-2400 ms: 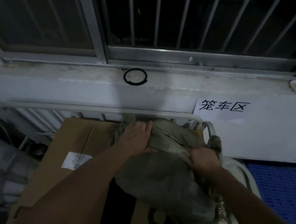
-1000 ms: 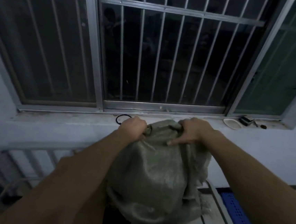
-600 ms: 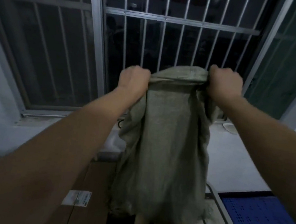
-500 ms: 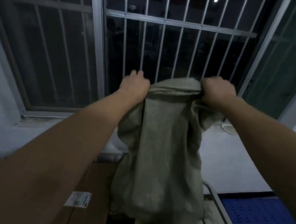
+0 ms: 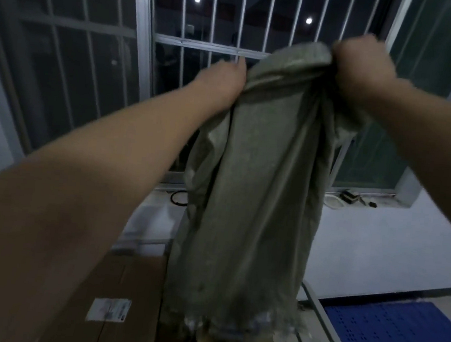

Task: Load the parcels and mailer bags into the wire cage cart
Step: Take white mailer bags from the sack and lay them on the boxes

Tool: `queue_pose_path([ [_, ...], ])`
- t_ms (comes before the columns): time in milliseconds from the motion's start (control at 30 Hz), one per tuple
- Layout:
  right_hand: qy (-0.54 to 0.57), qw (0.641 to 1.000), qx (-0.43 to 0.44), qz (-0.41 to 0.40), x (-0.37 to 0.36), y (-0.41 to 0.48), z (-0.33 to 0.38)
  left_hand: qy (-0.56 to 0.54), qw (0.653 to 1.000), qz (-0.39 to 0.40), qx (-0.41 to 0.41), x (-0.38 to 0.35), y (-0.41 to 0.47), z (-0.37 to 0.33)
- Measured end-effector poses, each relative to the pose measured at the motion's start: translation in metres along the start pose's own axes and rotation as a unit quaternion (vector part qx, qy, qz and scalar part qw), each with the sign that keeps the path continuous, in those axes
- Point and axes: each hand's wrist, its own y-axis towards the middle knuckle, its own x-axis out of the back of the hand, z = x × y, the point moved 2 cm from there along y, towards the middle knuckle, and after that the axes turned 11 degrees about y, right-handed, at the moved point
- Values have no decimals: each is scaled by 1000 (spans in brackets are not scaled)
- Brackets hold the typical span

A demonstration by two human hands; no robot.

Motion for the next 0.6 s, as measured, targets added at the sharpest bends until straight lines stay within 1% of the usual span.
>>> queue_pose_path([
  [67, 17, 996, -17, -85, 27, 16, -15, 9, 999, -39, 22, 39, 16, 3],
  [100, 22, 994, -31, -104, 36, 21, -20, 18, 998, -46, 26, 52, 22, 2],
  [133, 23, 993, -40, -105, 40, 21, -22, 20, 999, -43, 17, 59, 23, -3],
  [167, 30, 995, -40, -85, 38, 16, -22, 3, 1000, -24, -1, 61, 18, -14],
  [233, 72, 996, -46, 8, 17, -11, -23, -56, 996, 58, -33, 44, -1, -41],
  [300, 110, 987, -53, 107, -10, -50, -32, -94, 988, 117, -25, 20, -27, -67],
  [333, 119, 982, -50, 139, -18, -68, -40, -107, 985, 137, -15, 11, -40, -80],
  [433, 107, 973, -34, 200, -24, -103, -76, -153, 972, 175, 14, 6, -65, -118],
  [467, 107, 969, -26, 222, -21, -114, -87, -155, 970, 186, 25, 10, -67, -129],
  [533, 131, 943, -38, 303, -11, -139, -105, -155, 965, 211, 33, 23, -71, -155],
  [600, 118, 919, -38, 373, -12, -169, -121, -114, 963, 244, 14, 36, -77, -185],
])
